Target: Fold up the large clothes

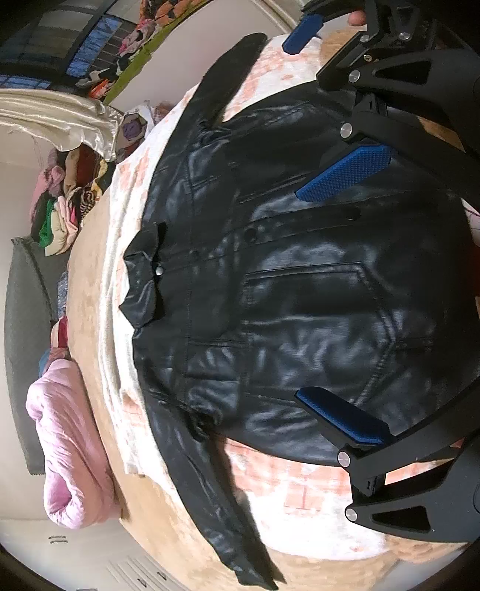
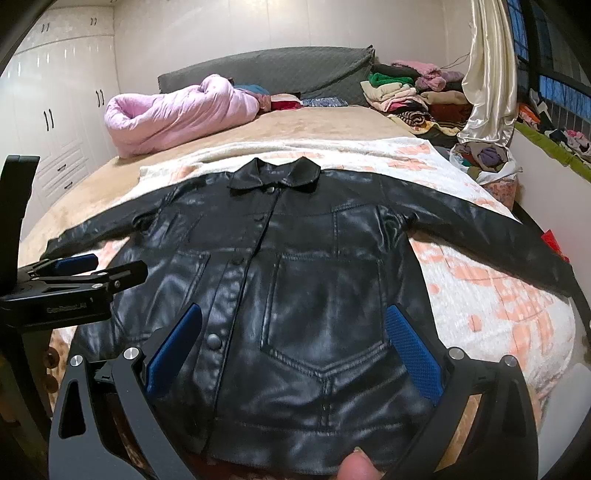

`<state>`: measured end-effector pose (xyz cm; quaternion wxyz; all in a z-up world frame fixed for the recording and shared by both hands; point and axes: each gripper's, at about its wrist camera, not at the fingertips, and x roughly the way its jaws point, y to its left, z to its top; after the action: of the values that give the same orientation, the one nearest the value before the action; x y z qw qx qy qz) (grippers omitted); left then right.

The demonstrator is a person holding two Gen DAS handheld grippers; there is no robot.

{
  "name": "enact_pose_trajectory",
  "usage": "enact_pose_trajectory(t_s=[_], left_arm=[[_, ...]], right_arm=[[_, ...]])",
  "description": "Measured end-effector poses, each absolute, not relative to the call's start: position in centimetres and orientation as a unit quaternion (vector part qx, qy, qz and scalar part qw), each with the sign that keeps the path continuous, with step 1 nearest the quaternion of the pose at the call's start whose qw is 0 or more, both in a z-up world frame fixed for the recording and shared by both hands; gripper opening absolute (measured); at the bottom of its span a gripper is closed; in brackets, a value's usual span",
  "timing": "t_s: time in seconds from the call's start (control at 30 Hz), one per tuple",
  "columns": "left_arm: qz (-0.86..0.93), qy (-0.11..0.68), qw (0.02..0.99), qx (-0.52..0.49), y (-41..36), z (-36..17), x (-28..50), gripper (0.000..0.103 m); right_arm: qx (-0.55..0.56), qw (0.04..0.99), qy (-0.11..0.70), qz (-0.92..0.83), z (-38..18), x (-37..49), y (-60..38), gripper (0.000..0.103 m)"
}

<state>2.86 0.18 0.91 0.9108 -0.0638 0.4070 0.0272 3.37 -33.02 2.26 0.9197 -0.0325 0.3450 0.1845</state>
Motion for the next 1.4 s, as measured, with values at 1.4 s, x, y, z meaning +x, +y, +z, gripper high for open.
enact_pose_trajectory(t_s=[1.4], left_arm=[[0.009, 0.431, 0.9, -0.065, -2.4, 1.1, 17.3, 0.094]], right_arm=[[0.103, 0.916, 0.388, 0.014, 0.5, 20.0, -45.2, 0.099]])
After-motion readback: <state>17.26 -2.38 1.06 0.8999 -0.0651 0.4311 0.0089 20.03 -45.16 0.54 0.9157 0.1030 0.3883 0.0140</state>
